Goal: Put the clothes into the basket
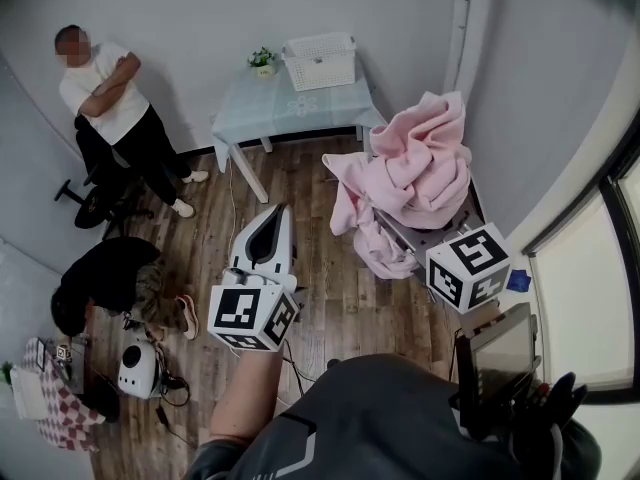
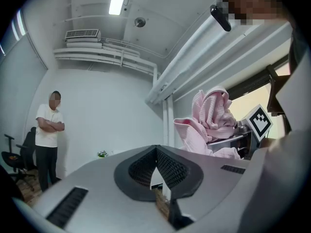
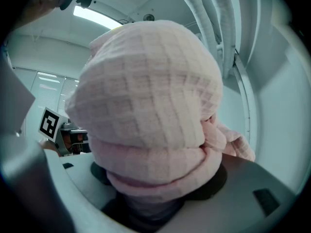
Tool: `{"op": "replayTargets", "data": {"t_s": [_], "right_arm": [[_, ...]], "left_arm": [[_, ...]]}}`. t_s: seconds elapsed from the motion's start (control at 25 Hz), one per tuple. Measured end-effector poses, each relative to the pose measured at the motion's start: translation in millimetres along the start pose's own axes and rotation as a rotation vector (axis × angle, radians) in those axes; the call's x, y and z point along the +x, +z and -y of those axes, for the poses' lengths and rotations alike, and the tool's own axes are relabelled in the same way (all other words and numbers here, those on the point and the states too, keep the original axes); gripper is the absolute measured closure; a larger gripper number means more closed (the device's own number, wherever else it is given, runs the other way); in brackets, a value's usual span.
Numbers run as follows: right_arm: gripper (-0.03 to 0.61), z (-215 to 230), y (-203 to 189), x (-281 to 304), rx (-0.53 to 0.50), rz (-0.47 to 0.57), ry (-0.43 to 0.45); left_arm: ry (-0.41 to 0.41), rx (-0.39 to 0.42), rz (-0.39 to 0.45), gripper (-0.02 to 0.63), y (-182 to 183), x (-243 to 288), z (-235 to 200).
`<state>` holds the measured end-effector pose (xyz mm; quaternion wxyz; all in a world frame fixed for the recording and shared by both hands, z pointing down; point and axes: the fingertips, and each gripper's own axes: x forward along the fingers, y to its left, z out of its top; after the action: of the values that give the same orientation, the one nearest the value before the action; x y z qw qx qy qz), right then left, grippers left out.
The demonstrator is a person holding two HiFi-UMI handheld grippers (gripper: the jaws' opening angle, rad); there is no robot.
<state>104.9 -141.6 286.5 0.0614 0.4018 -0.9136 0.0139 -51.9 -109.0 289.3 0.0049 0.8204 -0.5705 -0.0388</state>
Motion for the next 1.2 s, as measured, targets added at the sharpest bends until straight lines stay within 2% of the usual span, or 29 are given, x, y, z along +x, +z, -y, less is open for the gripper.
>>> {"op": "replayTargets", "data": {"t_s": [0.4, 1.2], "right_arm": [[0.247, -31.6, 10.1, 31.2, -0.016, 0.009, -0.019], [0.247, -18.8, -7.0, 35.7, 0.007, 0.011, -0.052]], "left_arm": [[-0.022, -0.025, 0.009, 0.604, 0.0, -10.6, -44.7], [-0.065, -0.014, 0.002, 0.604, -22.4, -2.4, -52.9]]}}
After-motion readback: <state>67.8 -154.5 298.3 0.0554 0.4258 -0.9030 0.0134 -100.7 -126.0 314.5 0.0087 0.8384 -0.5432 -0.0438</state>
